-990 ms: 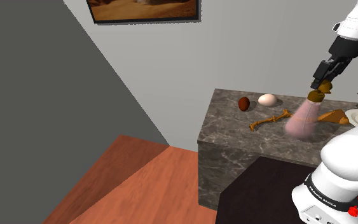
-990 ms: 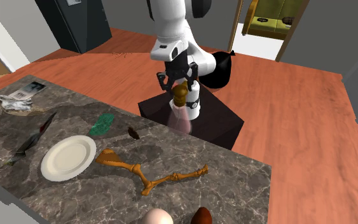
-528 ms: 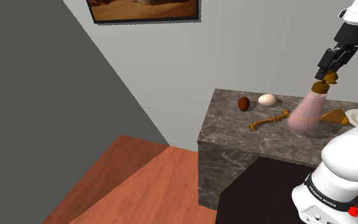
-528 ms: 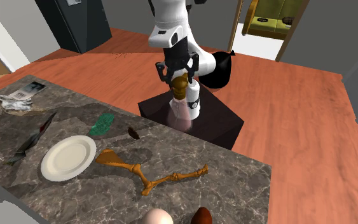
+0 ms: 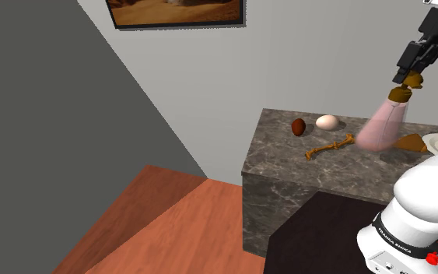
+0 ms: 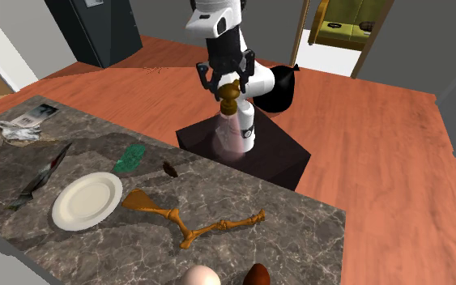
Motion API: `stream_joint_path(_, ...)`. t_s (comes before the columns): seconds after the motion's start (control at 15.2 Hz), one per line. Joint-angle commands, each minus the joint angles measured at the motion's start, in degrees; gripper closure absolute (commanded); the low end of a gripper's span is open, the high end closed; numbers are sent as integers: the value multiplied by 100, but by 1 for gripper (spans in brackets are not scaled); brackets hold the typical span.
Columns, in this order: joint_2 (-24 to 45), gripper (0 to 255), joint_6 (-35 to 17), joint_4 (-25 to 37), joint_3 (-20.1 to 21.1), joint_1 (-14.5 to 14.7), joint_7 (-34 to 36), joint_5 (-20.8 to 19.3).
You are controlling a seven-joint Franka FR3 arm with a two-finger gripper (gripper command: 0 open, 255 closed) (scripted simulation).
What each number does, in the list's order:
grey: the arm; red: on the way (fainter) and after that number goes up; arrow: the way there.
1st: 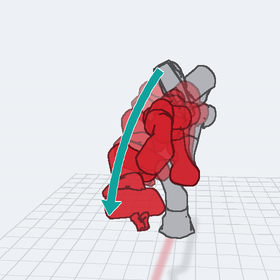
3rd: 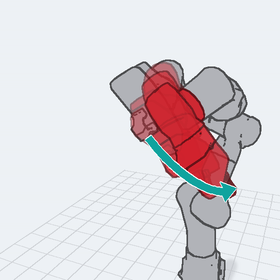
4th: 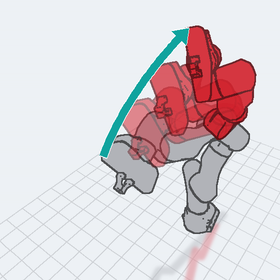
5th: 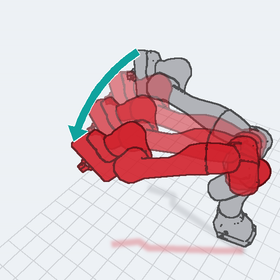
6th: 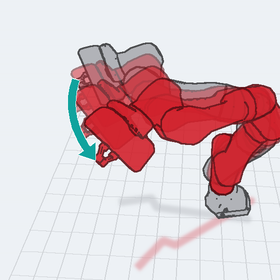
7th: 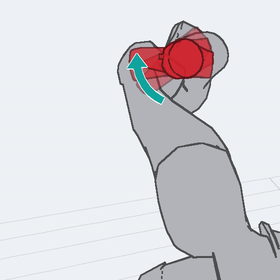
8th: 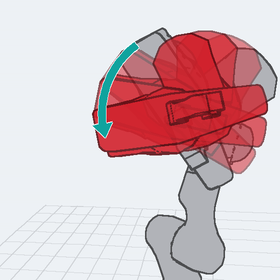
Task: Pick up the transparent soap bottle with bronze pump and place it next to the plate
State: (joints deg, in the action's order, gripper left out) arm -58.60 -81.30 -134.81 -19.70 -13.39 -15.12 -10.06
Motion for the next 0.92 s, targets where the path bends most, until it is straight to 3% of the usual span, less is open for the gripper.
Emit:
stream_joint_path(0.0,84,255,107,191,31,28,11,39)
stream_joint_path(0.86,653,255,882,1533,155,176,21,220)
